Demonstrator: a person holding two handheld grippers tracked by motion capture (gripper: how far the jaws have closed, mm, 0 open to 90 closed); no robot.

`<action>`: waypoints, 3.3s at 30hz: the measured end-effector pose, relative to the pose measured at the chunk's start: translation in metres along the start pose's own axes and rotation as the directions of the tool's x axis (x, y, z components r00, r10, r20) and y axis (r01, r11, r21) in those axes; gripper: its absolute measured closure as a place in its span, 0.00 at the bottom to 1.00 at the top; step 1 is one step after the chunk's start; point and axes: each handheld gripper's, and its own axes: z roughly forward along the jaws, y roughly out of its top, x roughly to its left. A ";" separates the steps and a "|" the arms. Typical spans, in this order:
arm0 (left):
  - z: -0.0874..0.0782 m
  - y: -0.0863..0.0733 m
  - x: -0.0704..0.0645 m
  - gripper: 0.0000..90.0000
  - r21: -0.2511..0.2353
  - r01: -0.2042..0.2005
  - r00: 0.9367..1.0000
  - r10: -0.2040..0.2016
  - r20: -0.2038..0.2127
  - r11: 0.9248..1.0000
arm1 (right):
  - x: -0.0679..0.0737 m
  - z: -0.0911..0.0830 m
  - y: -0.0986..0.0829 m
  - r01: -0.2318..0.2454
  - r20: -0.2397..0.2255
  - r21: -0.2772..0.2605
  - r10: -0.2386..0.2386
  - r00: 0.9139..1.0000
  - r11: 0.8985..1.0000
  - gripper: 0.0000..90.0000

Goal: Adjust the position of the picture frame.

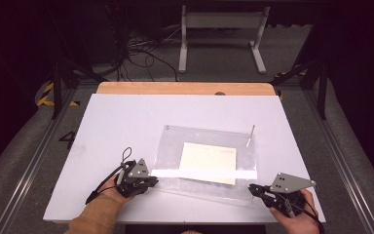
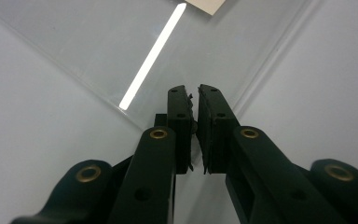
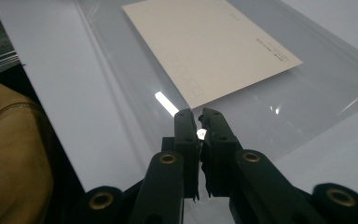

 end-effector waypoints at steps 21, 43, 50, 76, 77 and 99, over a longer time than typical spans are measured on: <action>0.021 0.026 -0.018 0.93 -0.005 -0.059 0.997 0.059 0.057 0.998 | -0.106 0.051 0.050 -0.016 0.139 0.024 0.012 0.990 1.000 0.94; 0.032 0.043 -0.062 0.93 -0.006 -0.171 0.970 0.170 0.173 0.985 | -0.092 0.019 -0.003 -0.213 0.222 -0.193 0.254 0.941 0.958 0.71; 0.045 0.056 -0.089 0.93 -0.038 -0.218 0.942 0.221 0.252 0.975 | -0.081 0.024 -0.013 -0.243 0.162 -0.114 0.259 0.952 0.963 0.74; 0.001 0.008 0.063 0.72 -0.100 0.251 0.963 -0.259 -0.076 0.963 | -0.105 0.049 -0.004 -0.301 0.245 -0.072 0.309 0.919 0.951 0.78; 0.003 0.008 0.062 0.74 -0.085 0.243 0.964 -0.250 -0.090 0.966 | -0.105 0.049 -0.004 -0.302 0.243 -0.075 0.311 0.919 0.950 0.78; 0.014 0.011 0.060 0.93 -0.045 0.189 0.968 -0.194 -0.157 0.981 | -0.112 0.057 -0.002 -0.277 0.269 -0.052 0.281 0.921 0.959 0.94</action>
